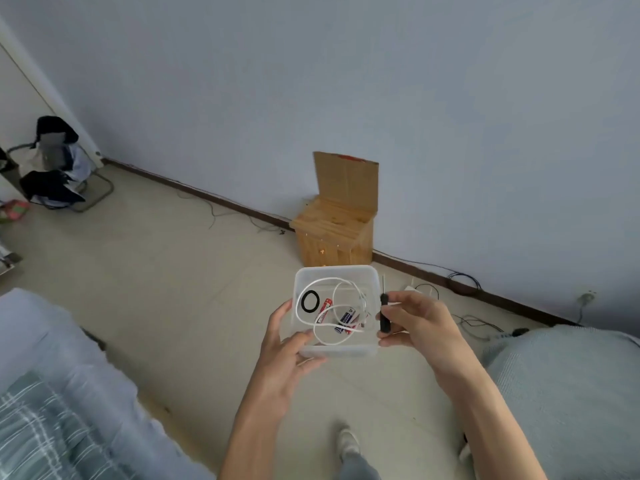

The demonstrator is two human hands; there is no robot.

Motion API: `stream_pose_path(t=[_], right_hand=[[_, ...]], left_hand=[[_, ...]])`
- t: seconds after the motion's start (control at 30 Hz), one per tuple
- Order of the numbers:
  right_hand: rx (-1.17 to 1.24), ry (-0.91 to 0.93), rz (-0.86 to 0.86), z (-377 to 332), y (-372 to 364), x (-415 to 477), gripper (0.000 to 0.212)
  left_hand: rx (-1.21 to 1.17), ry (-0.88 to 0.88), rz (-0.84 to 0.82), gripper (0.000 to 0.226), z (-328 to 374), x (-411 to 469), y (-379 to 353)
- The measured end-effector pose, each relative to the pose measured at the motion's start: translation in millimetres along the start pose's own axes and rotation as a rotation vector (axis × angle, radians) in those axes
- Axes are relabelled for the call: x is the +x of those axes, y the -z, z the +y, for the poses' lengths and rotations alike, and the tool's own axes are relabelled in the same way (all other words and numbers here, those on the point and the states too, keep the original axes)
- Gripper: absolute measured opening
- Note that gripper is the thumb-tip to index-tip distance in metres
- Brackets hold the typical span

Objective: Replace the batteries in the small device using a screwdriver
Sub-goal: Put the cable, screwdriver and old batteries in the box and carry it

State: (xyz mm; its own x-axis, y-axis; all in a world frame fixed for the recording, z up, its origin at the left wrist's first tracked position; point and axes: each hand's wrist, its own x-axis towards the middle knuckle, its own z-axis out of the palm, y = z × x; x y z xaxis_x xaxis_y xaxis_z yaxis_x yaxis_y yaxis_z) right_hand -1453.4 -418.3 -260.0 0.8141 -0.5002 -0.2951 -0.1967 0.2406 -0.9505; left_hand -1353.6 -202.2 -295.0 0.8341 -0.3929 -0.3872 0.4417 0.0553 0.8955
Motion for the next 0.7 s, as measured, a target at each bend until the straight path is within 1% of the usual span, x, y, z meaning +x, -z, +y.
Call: stream_pose_path(t=[0.17, 0.27, 0.53, 0.6, 0.7], right_hand=[[0.004, 0.038, -0.013, -53.5, -26.5, 97.0, 0.014], [-0.01, 0.063, -0.018, -70.9, -46.5, 148.9, 0.014], [-0.018, 0.03, -0.06, -93.6, -87.0, 259.1, 0.017], [-0.021, 0.007, -0.06, -96.0, -95.9, 291.4, 0.016], [-0.017, -0.025, -0.065, -97.4, -108.4, 344.7, 0.02]], left_hand=[[-0.026, -0.03, -0.035, 0.057, 62.6, 93.2, -7.4], [-0.013, -0.039, -0.027, 0.058, 89.6, 145.9, -2.5], [-0.004, -0.018, -0.02, 0.057, 125.0, 252.7, 16.1], [-0.006, -0.006, 0.0, 0.058, 131.2, 282.5, 21.4], [-0.006, 0.011, 0.031, 0.061, 143.7, 331.3, 28.0]])
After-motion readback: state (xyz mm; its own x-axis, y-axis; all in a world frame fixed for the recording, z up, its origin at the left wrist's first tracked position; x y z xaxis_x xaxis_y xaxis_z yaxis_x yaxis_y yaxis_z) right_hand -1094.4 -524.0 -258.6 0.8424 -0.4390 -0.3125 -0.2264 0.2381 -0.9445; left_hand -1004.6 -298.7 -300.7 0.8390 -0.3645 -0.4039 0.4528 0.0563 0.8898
